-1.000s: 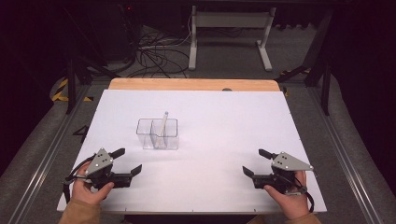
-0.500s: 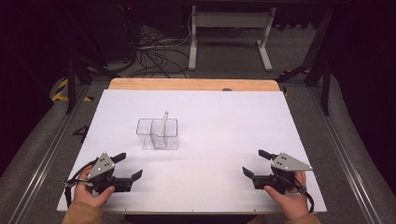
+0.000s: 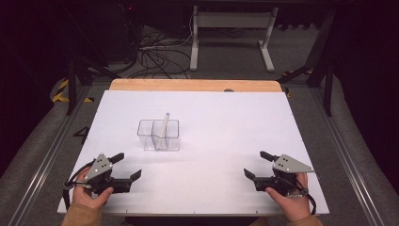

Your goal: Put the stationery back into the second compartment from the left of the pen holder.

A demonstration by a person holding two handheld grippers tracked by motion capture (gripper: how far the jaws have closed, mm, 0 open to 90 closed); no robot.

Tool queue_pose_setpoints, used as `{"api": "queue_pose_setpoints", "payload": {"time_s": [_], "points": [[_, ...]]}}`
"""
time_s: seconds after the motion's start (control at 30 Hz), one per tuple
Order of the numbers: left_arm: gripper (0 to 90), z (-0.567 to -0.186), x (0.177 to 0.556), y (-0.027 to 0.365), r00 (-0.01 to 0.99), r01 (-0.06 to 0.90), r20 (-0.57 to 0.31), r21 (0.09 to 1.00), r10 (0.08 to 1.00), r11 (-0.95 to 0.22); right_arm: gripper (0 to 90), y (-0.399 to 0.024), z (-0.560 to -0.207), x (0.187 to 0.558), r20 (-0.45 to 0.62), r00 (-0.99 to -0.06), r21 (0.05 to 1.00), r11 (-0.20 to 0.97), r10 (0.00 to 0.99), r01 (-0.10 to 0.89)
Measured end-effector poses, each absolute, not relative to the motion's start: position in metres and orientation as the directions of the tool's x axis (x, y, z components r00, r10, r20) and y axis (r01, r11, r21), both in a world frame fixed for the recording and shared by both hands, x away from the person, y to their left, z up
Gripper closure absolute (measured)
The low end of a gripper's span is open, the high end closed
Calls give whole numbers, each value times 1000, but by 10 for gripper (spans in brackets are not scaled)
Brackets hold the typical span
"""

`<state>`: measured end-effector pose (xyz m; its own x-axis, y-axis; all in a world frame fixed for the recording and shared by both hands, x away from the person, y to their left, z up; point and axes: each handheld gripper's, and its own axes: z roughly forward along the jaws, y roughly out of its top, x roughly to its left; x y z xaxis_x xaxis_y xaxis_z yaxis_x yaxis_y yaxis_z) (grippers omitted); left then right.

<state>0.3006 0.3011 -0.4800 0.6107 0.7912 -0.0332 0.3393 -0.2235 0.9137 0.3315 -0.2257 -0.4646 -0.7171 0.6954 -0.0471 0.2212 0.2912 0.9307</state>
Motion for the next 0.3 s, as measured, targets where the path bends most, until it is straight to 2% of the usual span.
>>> {"api": "queue_pose_setpoints", "payload": {"time_s": [0.17,0.3], "points": [[78,-480,301,303,600,338,-30,915,800,-219,128,-225,-465,332,-46,-718,930,292,695,222],[69,-477,300,304,570,387,-53,898,820,-210,128,-226,-464,331,-50,-714,934,286,698,214]]}}
